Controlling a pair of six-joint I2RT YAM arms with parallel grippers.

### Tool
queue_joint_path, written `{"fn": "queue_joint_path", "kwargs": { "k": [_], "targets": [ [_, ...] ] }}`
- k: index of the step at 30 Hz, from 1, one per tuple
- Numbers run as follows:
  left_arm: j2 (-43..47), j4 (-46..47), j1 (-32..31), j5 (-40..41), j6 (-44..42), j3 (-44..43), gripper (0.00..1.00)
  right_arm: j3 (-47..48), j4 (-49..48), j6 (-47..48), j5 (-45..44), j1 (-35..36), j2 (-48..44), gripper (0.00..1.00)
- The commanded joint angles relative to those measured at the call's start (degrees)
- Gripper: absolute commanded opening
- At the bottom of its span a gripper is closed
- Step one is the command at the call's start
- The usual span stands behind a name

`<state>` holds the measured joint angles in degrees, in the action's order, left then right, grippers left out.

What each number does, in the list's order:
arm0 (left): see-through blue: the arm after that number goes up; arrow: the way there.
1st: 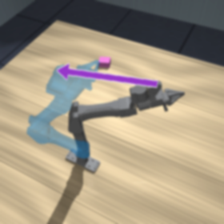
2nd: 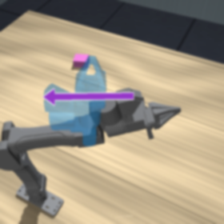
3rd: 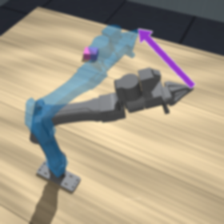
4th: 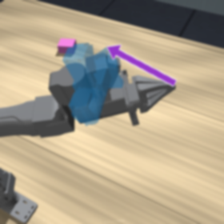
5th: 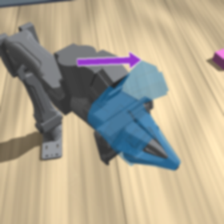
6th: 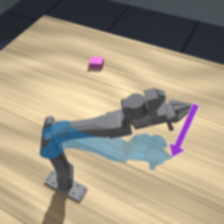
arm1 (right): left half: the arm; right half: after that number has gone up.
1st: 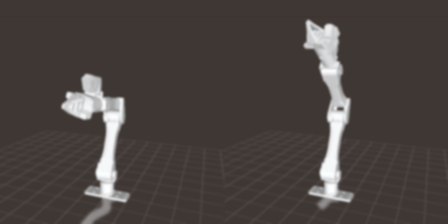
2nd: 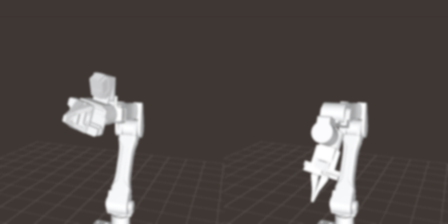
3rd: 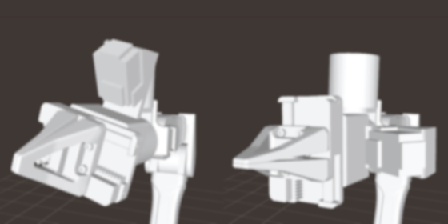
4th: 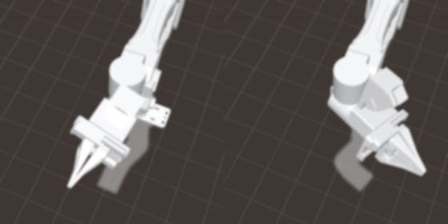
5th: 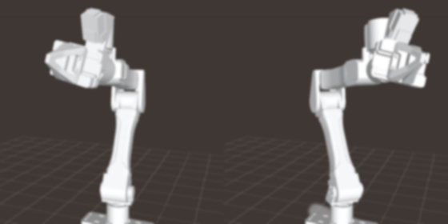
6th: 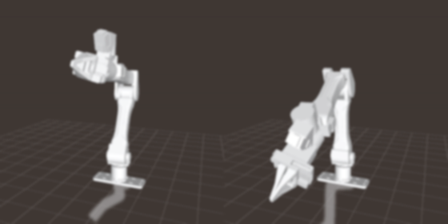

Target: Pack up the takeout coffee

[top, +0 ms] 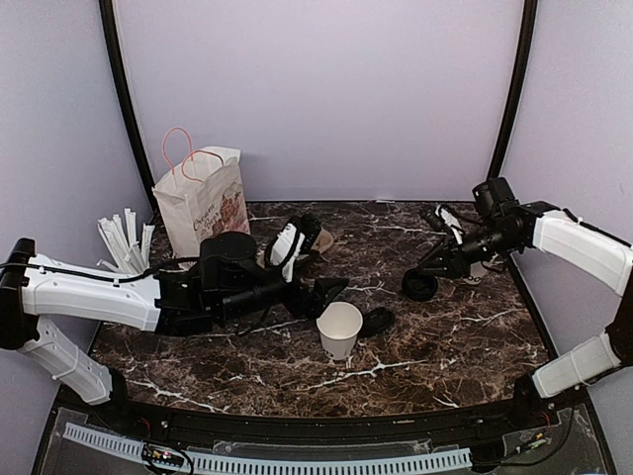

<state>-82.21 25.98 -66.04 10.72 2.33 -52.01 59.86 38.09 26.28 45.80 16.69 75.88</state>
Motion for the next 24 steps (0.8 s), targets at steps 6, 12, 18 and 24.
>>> {"fn": "queue_joint_path", "kwargs": {
  "k": [6, 12, 18, 24],
  "targets": [
    [4.56, -8.63, 1.00, 4.29, 9.84, 4.20, 0.84, -3.88, 0.67, 6.06, -12.53, 5.32, 2.76, 0.28],
    [7.69, -12.25, 1.00, 5.41, 12.29, 5.77, 0.84, -5.87, -3.19, 7.82, -20.51, 10.66, 5.33, 0.40],
    [13.96, -13.86, 1.00, 9.02, 15.85, 10.10, 0.86, -0.57, -3.72, 5.81, -26.29, 13.25, 11.15, 0.56],
    [18.48, -18.90, 1.25, 12.31, 18.56, 11.41, 0.89, 6.78, -2.62, 4.13, -26.56, 15.96, 19.38, 0.62]
  ]
}}
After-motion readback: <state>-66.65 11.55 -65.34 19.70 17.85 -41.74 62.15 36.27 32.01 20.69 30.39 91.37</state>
